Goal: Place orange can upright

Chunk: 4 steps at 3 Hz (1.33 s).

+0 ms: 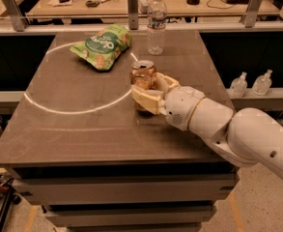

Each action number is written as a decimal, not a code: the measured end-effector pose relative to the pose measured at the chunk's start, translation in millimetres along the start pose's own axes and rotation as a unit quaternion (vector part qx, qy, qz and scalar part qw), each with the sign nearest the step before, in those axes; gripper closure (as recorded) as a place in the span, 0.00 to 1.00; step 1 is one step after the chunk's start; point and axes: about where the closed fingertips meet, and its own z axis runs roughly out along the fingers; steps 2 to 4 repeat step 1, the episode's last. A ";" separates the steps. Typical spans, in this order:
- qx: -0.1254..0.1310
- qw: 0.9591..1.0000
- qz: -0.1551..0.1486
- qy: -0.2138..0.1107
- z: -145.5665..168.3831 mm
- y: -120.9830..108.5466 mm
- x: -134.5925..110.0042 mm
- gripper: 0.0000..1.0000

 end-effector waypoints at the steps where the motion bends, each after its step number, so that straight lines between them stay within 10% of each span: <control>1: -0.002 1.000 -0.001 0.000 1.2 1.5 -0.4 0.58; 4: -0.002 1.000 -0.001 0.000 1.2 1.5 -0.4 0.58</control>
Offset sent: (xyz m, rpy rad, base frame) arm 0.0000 0.0000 0.0000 0.0000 0.0000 0.0000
